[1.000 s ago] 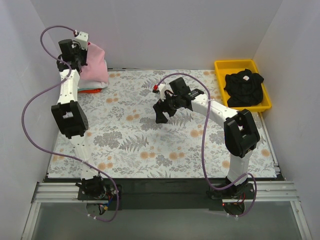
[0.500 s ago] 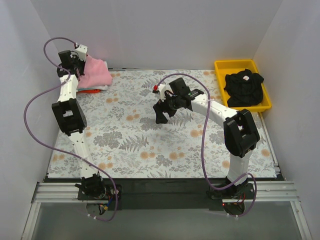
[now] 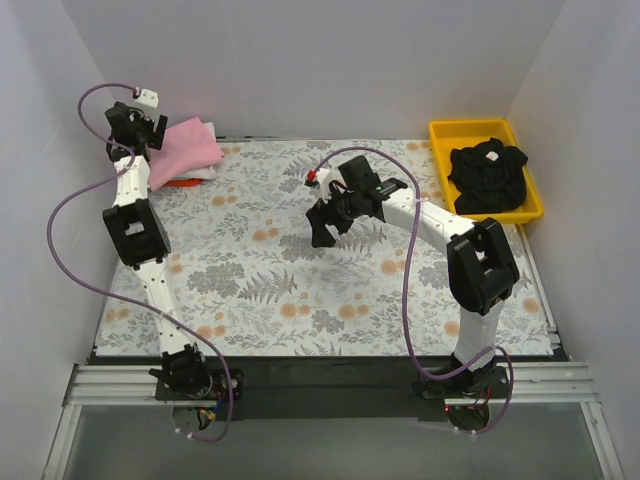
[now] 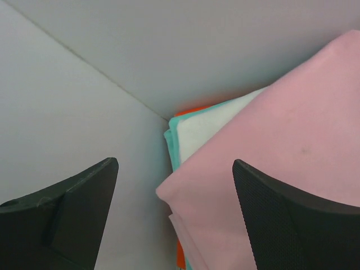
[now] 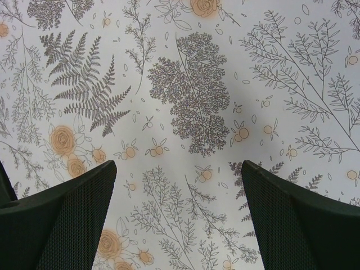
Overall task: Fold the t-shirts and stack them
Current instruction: Neatly place the folded tshirt to the corner, then reset both grippers
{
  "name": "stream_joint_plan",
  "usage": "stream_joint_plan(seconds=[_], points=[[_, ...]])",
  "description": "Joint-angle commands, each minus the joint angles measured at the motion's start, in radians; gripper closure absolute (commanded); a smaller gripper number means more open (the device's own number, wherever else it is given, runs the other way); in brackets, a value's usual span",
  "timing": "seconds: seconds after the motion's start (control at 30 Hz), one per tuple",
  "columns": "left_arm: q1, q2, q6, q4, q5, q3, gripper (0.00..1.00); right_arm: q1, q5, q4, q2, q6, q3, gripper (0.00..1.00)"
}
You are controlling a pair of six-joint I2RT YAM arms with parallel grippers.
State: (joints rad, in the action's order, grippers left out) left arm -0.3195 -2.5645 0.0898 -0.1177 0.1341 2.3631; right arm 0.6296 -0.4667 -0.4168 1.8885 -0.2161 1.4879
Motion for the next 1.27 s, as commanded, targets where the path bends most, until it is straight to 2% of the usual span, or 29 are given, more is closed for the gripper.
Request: stream_joint_plan(seconds=[0.0, 0.13, 0.3, 0.33, 0.4, 0.5, 0.57, 0.7, 0.8, 0.93, 1.03, 1.23], points=[[-0.018, 0.128, 0.069, 0.055, -0.031, 0.009, 0.17, -0.001, 0.005, 0.004, -0.020, -0.005, 0.003, 0.02], [-0.012, 0.304, 0.238, -0.074, 0.076, -0.077, 0.15, -0.025, -0.003, 0.003, -0.063, 0.006, 0.000, 0.02], [0.051, 0.446, 0.343, -0.361, 0.168, -0.137, 0.13, -0.111, -0.029, 0.003, -0.126, 0.026, 0.000, 0.02], [0.091, 0.520, 0.403, -0.472, 0.262, -0.165, 0.12, -0.187, -0.029, 0.004, -0.188, 0.032, -0.014, 0.02], [0.103, 0.533, 0.433, -0.545, 0.313, -0.166, 0.12, -0.211, -0.030, 0.001, -0.206, 0.034, -0.030, 0.02], [0.202, 0.579, 0.467, -0.649, 0.338, -0.183, 0.11, -0.335, -0.039, -0.016, -0.278, 0.038, -0.067, 0.02], [0.253, 0.613, 0.491, -0.655, 0.332, -0.240, 0.11, -0.393, -0.053, -0.028, -0.328, 0.040, -0.093, 0.02], [0.442, 0.696, 0.548, -0.643, 0.228, -0.442, 0.09, -0.565, -0.092, -0.072, -0.397, 0.050, -0.184, 0.02], [0.519, 0.749, 0.562, -0.622, 0.222, -0.568, 0.09, -0.652, -0.119, -0.091, -0.456, 0.040, -0.279, 0.02], [0.563, 0.829, 0.596, -0.560, 0.254, -0.837, 0.08, -0.671, -0.093, -0.103, -0.560, 0.009, -0.437, 0.02], [0.573, 0.875, 0.619, -0.524, 0.245, -0.947, 0.08, -0.671, -0.089, -0.108, -0.615, -0.003, -0.509, 0.02], [0.571, 0.949, 0.637, -0.522, 0.225, -1.033, 0.07, -0.671, -0.075, -0.106, -0.696, -0.017, -0.589, 0.02]])
